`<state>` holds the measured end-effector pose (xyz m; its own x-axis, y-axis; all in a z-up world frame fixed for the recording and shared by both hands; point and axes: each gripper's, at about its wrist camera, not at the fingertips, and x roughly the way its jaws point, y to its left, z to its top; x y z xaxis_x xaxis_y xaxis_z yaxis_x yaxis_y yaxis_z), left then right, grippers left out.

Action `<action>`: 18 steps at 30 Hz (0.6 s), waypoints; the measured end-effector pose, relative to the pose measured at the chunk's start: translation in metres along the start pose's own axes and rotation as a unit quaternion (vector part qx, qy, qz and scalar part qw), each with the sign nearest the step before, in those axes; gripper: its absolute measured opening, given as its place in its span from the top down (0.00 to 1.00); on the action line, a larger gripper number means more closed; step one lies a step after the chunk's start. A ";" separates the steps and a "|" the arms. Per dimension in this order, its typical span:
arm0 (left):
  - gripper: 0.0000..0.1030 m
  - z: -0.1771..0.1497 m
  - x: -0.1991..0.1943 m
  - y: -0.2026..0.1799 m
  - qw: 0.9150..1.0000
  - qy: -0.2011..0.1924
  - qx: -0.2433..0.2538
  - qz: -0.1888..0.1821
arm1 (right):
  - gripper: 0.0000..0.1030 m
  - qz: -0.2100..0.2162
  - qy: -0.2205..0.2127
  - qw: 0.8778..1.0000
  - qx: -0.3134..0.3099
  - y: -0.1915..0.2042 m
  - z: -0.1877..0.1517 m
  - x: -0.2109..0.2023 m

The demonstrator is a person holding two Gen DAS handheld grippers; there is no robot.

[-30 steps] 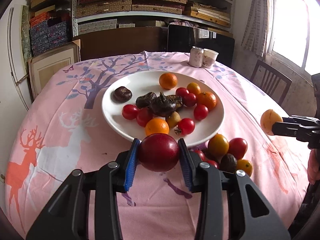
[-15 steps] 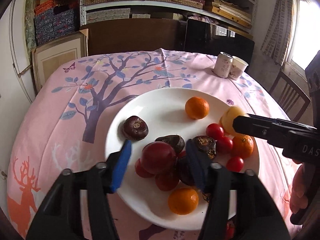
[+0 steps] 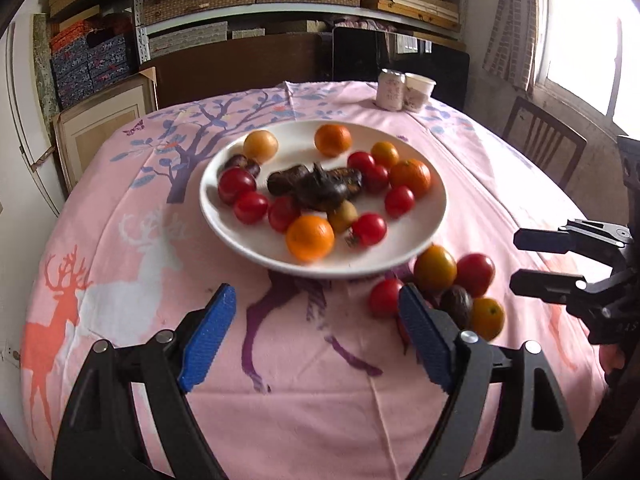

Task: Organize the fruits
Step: 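Release both fruits onto the white plate, then grasp a yellow-orange tomato with the right tool while the left tool grasps a dark purple fruit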

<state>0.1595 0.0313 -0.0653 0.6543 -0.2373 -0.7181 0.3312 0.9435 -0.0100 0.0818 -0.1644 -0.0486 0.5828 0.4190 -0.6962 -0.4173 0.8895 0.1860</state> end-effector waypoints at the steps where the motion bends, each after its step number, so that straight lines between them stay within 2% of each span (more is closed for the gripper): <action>1: 0.22 -0.006 0.000 -0.004 1.000 0.005 0.003 -0.002 | 0.43 0.003 0.006 1.000 -0.008 0.005 -0.009 -0.002; 6: 0.22 -0.025 -0.001 -0.022 1.000 0.016 0.017 -0.004 | 0.47 -0.002 0.022 1.000 -0.020 0.020 -0.026 0.006; 9: 0.22 -0.030 0.000 -0.028 1.000 0.024 0.015 -0.011 | 0.53 0.023 0.041 0.999 0.005 0.019 -0.023 0.020; 11: 0.22 -0.034 -0.002 -0.032 0.999 0.025 0.017 -0.014 | 0.65 0.015 0.041 0.999 0.015 0.018 -0.023 0.025; 13: 0.22 -0.035 -0.003 -0.036 0.999 0.025 0.019 -0.020 | 0.65 0.044 0.035 0.998 0.036 0.010 -0.024 0.023; 18: 0.22 -0.033 -0.003 -0.057 0.999 0.015 0.048 -0.021 | 0.65 0.038 0.008 0.996 0.075 -0.011 -0.033 0.006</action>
<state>0.1160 -0.0143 -0.0859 0.6176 -0.2674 -0.7396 0.4225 0.9060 0.0252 0.0667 -0.1773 -0.0777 0.5416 0.4848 -0.6868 -0.3499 0.8728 0.3401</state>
